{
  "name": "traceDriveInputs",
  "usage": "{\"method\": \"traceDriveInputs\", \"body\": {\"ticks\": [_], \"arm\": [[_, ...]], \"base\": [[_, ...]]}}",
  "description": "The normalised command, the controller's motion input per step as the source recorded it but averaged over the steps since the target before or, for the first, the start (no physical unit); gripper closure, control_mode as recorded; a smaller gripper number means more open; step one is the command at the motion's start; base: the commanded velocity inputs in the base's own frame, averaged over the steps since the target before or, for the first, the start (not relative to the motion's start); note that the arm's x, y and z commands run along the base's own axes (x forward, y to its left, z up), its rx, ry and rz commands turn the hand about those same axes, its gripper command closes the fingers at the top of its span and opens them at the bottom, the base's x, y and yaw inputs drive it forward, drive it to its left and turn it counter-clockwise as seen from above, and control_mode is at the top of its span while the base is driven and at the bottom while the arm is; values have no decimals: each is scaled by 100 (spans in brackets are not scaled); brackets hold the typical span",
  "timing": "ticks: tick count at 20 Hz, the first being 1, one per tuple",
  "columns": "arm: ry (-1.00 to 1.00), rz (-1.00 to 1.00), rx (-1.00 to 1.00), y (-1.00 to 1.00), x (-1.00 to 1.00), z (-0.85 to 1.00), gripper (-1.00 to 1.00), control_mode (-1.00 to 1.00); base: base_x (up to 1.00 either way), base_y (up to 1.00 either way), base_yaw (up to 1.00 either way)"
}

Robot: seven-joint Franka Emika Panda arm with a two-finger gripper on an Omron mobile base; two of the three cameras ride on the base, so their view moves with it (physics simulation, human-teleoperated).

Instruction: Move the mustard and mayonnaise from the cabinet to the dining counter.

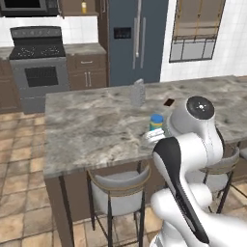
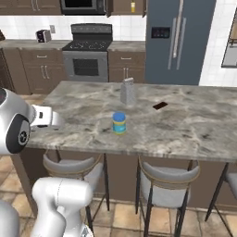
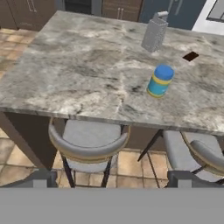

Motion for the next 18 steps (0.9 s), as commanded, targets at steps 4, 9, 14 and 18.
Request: {"method": "traceDriveInputs", "body": {"ticks": [4,9,14,18], "arm": [[0,0,0,0,0,0,-100,100],[0,0,0,0,0,0,-100,100],[0,0,0,0,0,0,-100,100],[0,0,0,0,0,0,-100,100]], "base": [[10,93,0],[17,93,0],[23,91,-1],[30,89,0]]}}
